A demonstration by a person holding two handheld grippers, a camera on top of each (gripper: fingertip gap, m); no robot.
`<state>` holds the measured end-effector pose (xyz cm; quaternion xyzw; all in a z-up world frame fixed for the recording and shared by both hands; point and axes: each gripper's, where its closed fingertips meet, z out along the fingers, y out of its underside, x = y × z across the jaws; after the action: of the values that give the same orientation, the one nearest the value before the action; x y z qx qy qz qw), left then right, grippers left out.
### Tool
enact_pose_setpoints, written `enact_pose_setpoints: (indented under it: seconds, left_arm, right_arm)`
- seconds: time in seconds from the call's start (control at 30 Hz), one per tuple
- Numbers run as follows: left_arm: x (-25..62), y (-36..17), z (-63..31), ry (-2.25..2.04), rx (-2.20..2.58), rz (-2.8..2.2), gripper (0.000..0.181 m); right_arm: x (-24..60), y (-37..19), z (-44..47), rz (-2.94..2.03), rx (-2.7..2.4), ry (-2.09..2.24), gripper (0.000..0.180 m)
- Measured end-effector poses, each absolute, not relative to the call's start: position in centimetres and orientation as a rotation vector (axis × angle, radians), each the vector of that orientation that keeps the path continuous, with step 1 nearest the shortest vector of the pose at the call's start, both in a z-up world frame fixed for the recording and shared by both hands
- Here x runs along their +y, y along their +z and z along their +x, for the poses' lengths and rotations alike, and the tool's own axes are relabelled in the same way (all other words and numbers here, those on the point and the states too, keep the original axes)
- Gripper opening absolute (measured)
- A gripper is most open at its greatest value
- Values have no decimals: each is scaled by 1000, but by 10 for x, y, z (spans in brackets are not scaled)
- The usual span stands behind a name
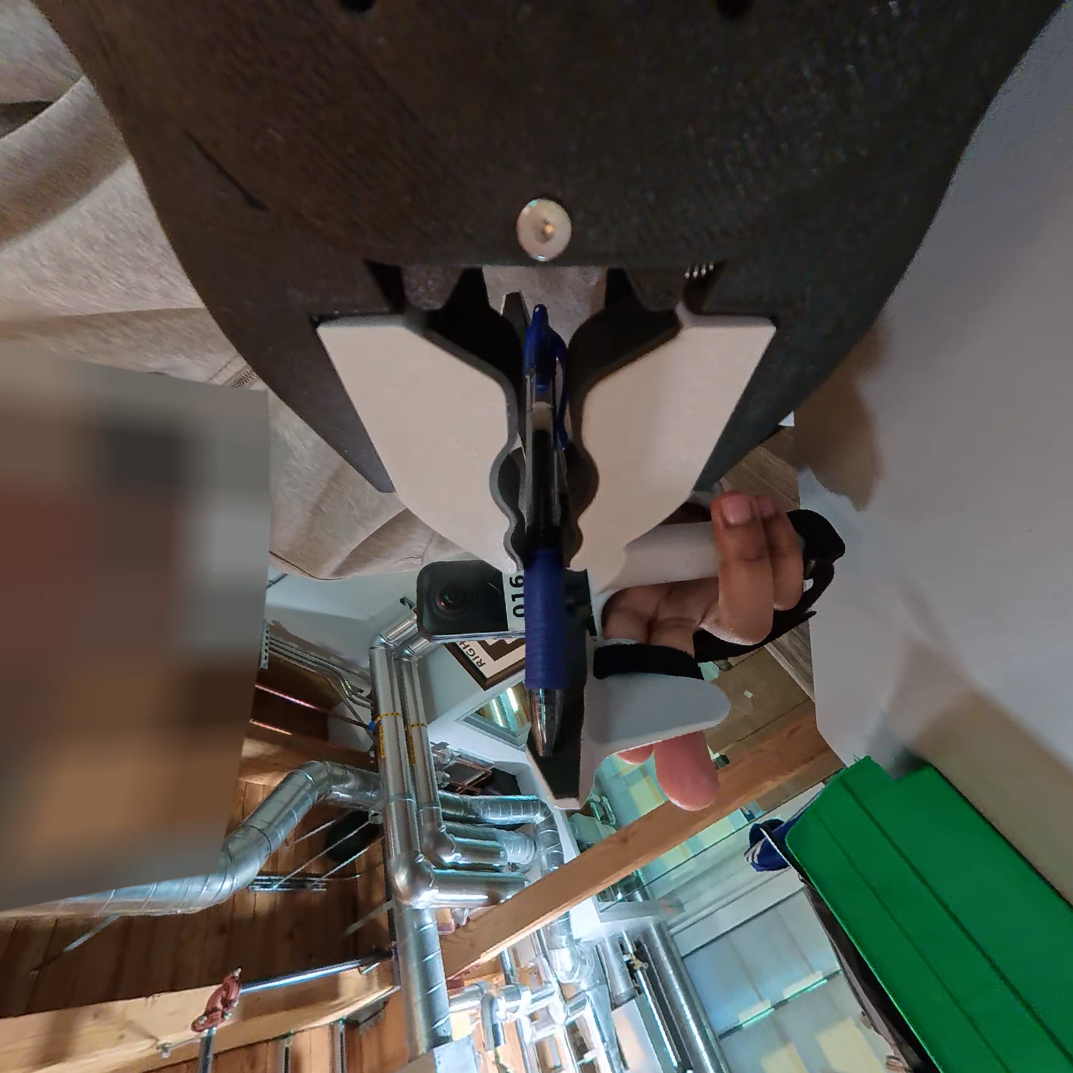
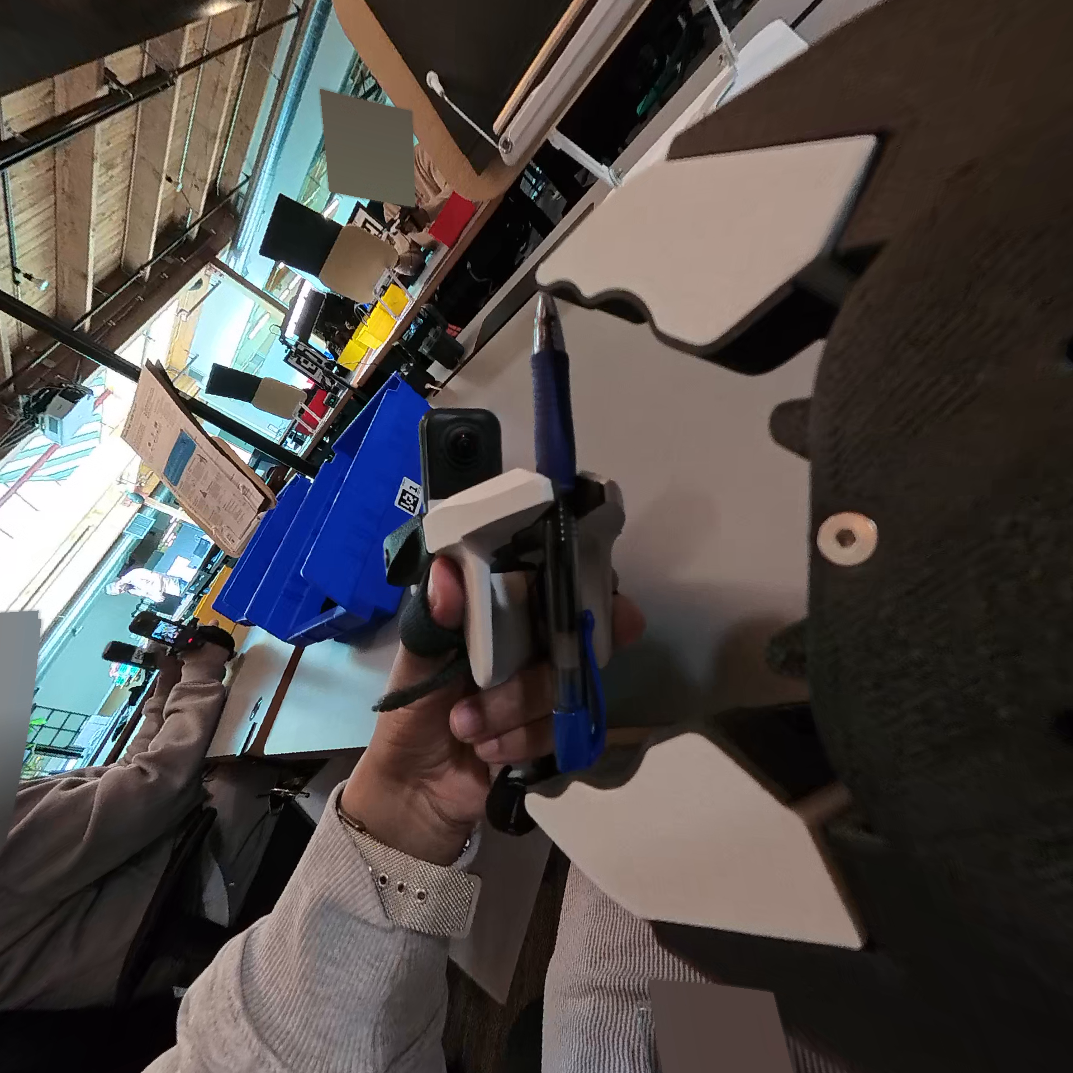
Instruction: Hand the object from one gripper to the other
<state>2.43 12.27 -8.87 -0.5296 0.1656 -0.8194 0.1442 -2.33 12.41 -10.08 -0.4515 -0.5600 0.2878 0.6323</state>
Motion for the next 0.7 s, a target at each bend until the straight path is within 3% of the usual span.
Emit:
enact_pose_setpoints:
  seconds: [0.27, 0.7]
  left_arm:
    - [106, -99, 43, -2336, 617, -1623, 9]
    - [131, -88, 26, -2446, 313, -1477, 10]
  right_arm:
    - [128, -102, -21, -1057, -1271, 664, 147]
    - [135, -98, -19, -1052, -1245, 609, 149]
